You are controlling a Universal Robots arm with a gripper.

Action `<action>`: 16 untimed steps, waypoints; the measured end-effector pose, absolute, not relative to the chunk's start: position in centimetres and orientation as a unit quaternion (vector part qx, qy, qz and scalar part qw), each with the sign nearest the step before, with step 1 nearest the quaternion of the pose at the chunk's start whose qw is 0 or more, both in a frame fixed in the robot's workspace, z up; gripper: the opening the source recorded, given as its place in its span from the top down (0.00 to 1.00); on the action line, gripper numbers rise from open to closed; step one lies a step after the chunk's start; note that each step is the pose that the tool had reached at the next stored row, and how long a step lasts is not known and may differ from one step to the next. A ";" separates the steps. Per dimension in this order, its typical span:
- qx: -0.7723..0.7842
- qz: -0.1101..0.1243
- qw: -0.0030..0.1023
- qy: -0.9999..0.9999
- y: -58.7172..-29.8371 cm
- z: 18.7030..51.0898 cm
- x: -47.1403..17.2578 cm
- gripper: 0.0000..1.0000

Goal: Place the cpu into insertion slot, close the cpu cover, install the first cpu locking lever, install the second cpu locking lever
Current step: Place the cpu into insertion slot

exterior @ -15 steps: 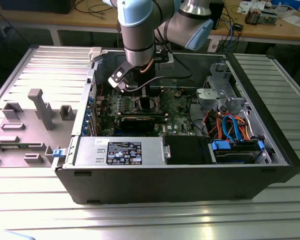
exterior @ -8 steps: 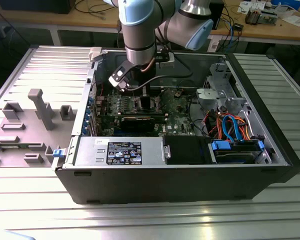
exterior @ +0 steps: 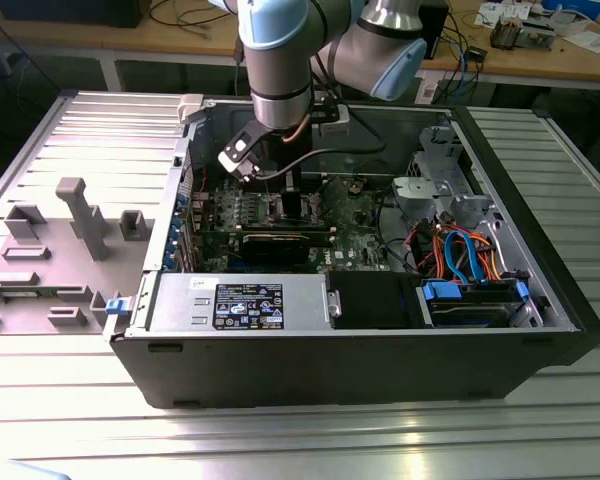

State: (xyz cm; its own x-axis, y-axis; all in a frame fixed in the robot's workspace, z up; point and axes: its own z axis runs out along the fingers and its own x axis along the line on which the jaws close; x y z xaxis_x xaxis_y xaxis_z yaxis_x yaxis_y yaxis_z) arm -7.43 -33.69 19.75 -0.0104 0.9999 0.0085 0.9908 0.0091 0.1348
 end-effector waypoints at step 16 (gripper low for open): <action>0.704 0.021 0.021 0.710 -33.7 22.7 -6.2 0.89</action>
State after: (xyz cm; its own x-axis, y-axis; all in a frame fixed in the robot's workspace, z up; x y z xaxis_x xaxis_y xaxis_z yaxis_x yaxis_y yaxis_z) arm -6.18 -33.69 22.67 -0.0082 1.0000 -0.0001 0.9982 0.0082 0.0598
